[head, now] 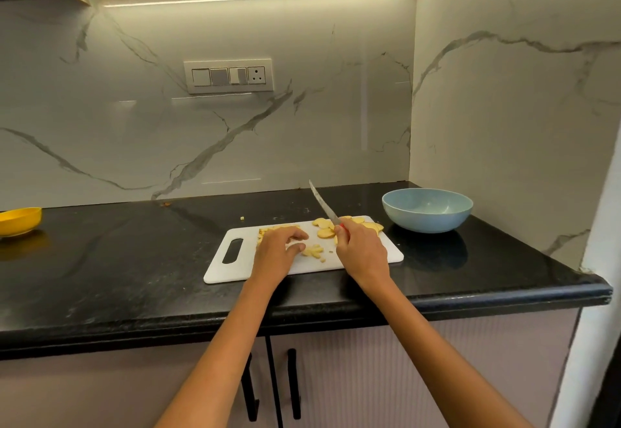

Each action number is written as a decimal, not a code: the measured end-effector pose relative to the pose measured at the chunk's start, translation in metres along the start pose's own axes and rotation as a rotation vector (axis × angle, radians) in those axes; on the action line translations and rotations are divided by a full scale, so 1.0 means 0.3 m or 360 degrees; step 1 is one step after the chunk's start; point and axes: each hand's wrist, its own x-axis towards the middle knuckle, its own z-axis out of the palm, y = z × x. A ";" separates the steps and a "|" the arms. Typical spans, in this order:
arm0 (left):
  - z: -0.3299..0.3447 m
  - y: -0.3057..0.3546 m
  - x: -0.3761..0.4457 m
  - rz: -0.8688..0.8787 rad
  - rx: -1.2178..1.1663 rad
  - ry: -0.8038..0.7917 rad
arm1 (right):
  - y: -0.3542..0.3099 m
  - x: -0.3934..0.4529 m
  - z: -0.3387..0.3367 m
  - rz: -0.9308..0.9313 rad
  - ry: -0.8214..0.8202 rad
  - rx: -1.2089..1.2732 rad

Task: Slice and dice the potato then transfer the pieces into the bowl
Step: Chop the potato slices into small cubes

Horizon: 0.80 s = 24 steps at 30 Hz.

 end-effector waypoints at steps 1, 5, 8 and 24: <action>-0.002 -0.002 0.000 -0.0020 -0.0041 0.0015 | 0.002 -0.008 -0.002 -0.0013 -0.0051 -0.0039; -0.001 0.003 -0.011 0.0067 -0.0037 -0.0144 | 0.003 -0.061 -0.010 -0.0069 -0.0154 -0.0213; 0.000 0.004 -0.009 0.0082 -0.0047 -0.0197 | 0.002 -0.091 -0.016 -0.0084 -0.0130 -0.0257; 0.023 -0.010 0.085 0.0348 0.0512 -0.0343 | -0.012 0.024 0.009 -0.0231 0.0066 -0.0128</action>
